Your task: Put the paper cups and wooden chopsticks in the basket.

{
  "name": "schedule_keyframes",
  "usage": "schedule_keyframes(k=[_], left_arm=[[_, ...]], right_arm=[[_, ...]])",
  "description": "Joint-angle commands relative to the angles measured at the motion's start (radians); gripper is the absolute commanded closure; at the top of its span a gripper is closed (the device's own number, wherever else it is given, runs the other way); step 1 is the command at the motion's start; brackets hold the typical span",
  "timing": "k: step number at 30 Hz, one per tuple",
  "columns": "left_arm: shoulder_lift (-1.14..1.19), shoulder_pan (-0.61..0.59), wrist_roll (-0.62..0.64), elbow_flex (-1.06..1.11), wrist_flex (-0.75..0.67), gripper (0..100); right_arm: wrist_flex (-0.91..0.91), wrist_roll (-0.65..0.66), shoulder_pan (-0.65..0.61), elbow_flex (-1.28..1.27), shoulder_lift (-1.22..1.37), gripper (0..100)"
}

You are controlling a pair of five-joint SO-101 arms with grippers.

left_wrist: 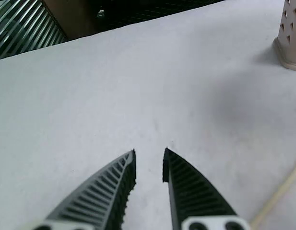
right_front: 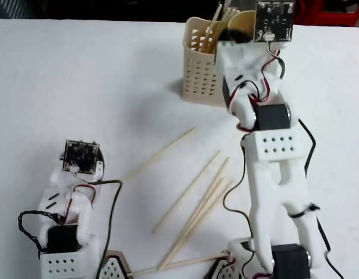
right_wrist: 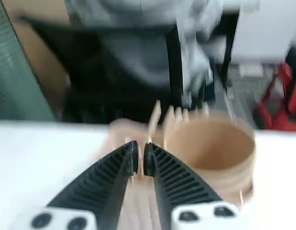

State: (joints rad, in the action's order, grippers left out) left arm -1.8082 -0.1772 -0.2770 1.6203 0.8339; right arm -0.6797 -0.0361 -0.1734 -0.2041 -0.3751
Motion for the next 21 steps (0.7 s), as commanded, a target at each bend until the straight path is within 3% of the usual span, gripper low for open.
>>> schedule_keyframes(k=[1, 10, 17, 21], left_arm=[[-0.010, -0.008, -0.009, -0.005, -0.028, 89], [-0.010, -0.008, -0.009, -0.005, -0.028, 89], [-0.010, -0.008, -0.009, -0.005, -0.028, 89], [-0.010, -0.008, -0.009, -0.005, -0.028, 89]], right_arm=[[-0.222, 0.000, 0.013, 0.043, -0.051, 95.7], [-0.556, -0.009, -0.012, -0.035, -0.051, 95.7], [-0.496, -0.025, -0.073, -0.293, -0.050, 95.1], [-0.467, -0.100, -0.108, -0.385, -0.048, 84.5]])
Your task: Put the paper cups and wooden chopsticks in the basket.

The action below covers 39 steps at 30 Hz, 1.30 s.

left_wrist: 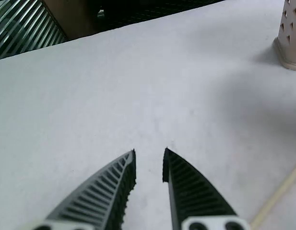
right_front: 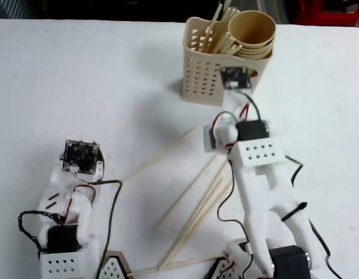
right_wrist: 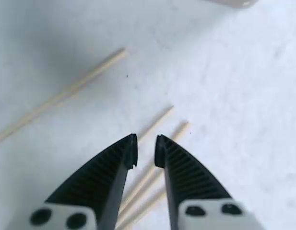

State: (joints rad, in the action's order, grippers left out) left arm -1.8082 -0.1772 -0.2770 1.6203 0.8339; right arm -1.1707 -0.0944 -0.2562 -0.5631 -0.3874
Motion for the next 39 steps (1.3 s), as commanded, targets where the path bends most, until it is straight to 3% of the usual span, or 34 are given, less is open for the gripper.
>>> schedule_keyframes(k=[1, 5, 24, 27, 32, 39], left_arm=[[-0.010, -0.008, -0.009, -0.005, -0.028, 89], [-0.010, -0.008, -0.009, -0.005, -0.028, 89], [-0.010, -0.008, -0.009, -0.005, -0.028, 89], [-0.010, -0.008, -0.009, -0.005, -0.028, 89], [-0.010, -0.008, -0.009, -0.005, -0.028, 89], [-0.010, -0.008, -0.009, -0.005, -0.028, 89]], right_arm=[[0.022, -0.054, -0.035, -0.038, -0.028, 81.3], [0.019, -0.121, -0.051, -0.044, 0.062, 73.6], [0.058, -0.250, -0.044, 0.180, 0.582, 73.8], [0.058, -0.250, -0.044, 0.203, 0.634, 78.8], [0.056, -0.244, -0.044, 0.252, 0.671, 99.0], [0.051, -0.249, -0.044, 0.292, 0.670, 98.0]])
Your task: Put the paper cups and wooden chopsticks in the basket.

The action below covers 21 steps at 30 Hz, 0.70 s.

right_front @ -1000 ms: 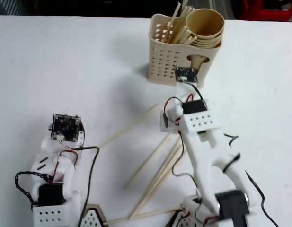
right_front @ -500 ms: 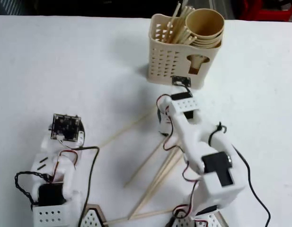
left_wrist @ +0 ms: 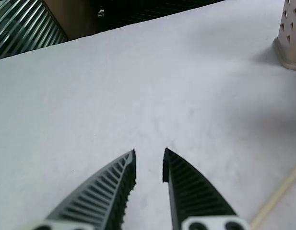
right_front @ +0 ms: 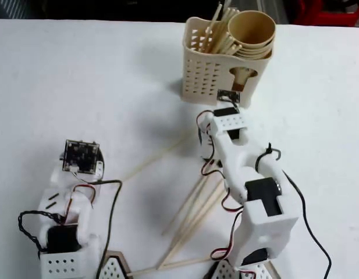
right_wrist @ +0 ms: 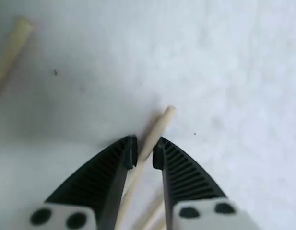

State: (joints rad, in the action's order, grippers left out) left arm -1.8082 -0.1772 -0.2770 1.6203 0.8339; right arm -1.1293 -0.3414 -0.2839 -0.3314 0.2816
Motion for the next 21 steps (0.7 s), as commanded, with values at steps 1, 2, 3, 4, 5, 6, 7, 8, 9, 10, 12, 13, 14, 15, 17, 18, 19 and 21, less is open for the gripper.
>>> schedule_keyframes(k=[1, 2, 3, 4, 5, 6, 7, 8, 9, 10, 12, 13, 14, 15, 17, 18, 19, 21], left_arm=[[-0.010, -0.008, -0.009, -0.005, -0.028, 89], [-0.010, -0.008, -0.009, -0.005, -0.028, 89], [-0.010, -0.008, -0.009, -0.005, -0.028, 89], [-0.010, -0.008, -0.009, -0.005, -0.028, 89], [-0.010, -0.008, -0.009, -0.005, -0.028, 89], [-0.010, -0.008, -0.009, -0.005, -0.028, 89], [-0.010, -0.008, -0.009, -0.005, -0.028, 89], [-0.010, -0.008, -0.009, -0.005, -0.028, 89], [-0.010, -0.008, -0.011, -0.005, -0.028, 89], [-0.010, -0.008, -0.011, -0.005, -0.028, 89], [-0.010, -0.008, -0.011, -0.005, -0.028, 89], [-0.010, -0.008, -0.011, -0.005, -0.028, 89], [-0.010, -0.008, -0.011, -0.005, -0.028, 89], [-0.010, -0.008, -0.011, -0.005, -0.028, 89], [-0.010, -0.008, -0.011, -0.005, -0.028, 89], [-0.010, -0.008, -0.011, -0.005, -0.028, 89], [-0.010, -0.008, -0.011, -0.005, -0.028, 89], [-0.010, -0.008, -0.011, -0.005, -0.028, 89]], right_arm=[[0.008, -0.002, -0.010, 0.072, 0.001, 98.1], [0.008, -0.002, 0.001, 0.084, 0.001, 98.1], [0.008, -0.002, 0.010, 0.100, 0.001, 98.1], [0.007, -0.002, 0.018, 0.117, 0.001, 98.1], [-0.002, 0.002, 0.025, 0.133, 0.001, 98.1], [-0.018, 0.003, 0.028, 0.155, 0.001, 98.1], [-0.039, 0.005, 0.031, 0.178, 0.001, 98.1], [-0.065, 0.005, 0.033, 0.203, 0.001, 98.1], [-0.094, 0.006, 0.033, 0.232, 0.001, 98.1], [-0.124, 0.006, 0.033, 0.262, 0.001, 98.1], [-0.173, 0.006, 0.033, 0.321, 0.001, 98.1], [-0.194, 0.006, 0.033, 0.347, 0.001, 98.1], [-0.214, 0.006, 0.033, 0.373, 0.001, 98.1], [-0.231, 0.006, 0.033, 0.397, 0.001, 98.1], [-0.271, 0.008, 0.030, 0.446, 0.001, 98.1], [-0.294, 0.008, 0.027, 0.473, 0.001, 98.1], [-0.318, 0.008, 0.025, 0.502, 0.001, 98.1], [-0.367, 0.008, 0.022, 0.569, 0.001, 98.1]])
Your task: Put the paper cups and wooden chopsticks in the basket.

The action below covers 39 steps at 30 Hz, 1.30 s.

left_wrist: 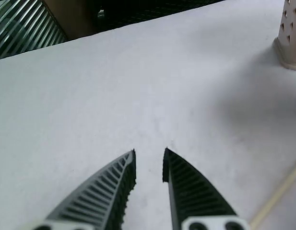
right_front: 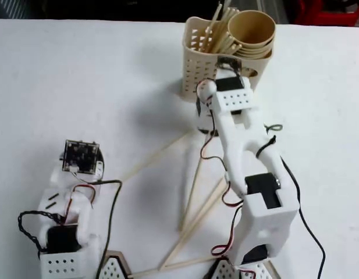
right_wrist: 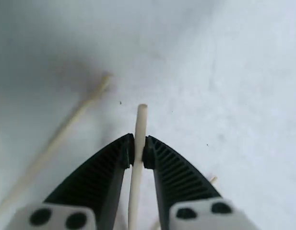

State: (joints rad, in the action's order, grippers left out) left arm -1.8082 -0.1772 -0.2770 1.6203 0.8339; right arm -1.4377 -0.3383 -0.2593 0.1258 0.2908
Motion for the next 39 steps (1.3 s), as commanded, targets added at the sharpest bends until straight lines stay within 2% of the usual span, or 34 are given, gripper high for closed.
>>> schedule_keyframes(k=[1, 8, 26, 31, 39], left_arm=[[-0.010, -0.008, -0.011, -0.005, -0.028, 89], [-0.010, -0.008, -0.011, -0.005, -0.028, 89], [-0.010, -0.008, -0.011, -0.005, -0.028, 89], [-0.010, -0.008, -0.011, -0.005, -0.028, 89], [-0.010, -0.008, -0.011, -0.005, -0.028, 89]], right_arm=[[-0.088, 0.005, -0.005, 0.155, -0.008, 98.1], [-0.271, 0.009, -0.007, 0.476, -0.008, 98.1], [-0.268, 0.164, -0.012, 1.112, -0.001, 98.1], [-0.128, 0.187, 0.021, 1.197, 0.001, 98.1], [0.191, 0.187, 0.094, 1.191, 0.002, 98.1]])
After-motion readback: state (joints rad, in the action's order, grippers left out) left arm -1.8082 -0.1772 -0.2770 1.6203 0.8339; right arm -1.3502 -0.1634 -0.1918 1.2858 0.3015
